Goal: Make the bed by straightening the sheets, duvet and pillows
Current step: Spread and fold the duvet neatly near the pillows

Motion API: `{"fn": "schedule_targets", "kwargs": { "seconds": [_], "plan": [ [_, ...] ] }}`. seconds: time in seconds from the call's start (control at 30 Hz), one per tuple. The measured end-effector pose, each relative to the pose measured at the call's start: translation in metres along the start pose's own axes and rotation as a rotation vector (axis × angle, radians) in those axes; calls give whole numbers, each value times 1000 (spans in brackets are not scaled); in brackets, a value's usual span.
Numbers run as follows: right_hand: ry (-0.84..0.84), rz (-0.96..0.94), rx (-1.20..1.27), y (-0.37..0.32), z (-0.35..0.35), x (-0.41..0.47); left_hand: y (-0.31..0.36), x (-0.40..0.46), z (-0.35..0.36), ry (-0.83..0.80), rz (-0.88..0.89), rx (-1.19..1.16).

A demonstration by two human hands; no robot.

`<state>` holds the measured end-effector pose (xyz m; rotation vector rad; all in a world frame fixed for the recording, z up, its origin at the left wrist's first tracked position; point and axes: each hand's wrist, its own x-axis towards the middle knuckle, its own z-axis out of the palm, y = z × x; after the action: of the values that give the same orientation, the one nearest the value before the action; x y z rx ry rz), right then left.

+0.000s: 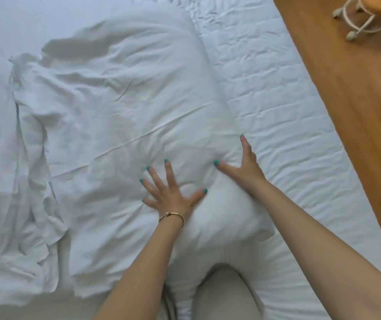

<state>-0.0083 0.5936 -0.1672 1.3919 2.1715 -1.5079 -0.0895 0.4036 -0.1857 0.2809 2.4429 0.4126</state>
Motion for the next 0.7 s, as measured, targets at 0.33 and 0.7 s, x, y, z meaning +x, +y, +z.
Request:
{"fn": "schedule_targets", "kwargs": {
  "seconds": [0.33,0.7],
  "plan": [
    [-320,-227,228,-17,-26,92,-6,29,26,10,-60,81],
    [-213,-308,89,-88,-26,38,-26,14,-24,-206,86,-51]
  ]
}}
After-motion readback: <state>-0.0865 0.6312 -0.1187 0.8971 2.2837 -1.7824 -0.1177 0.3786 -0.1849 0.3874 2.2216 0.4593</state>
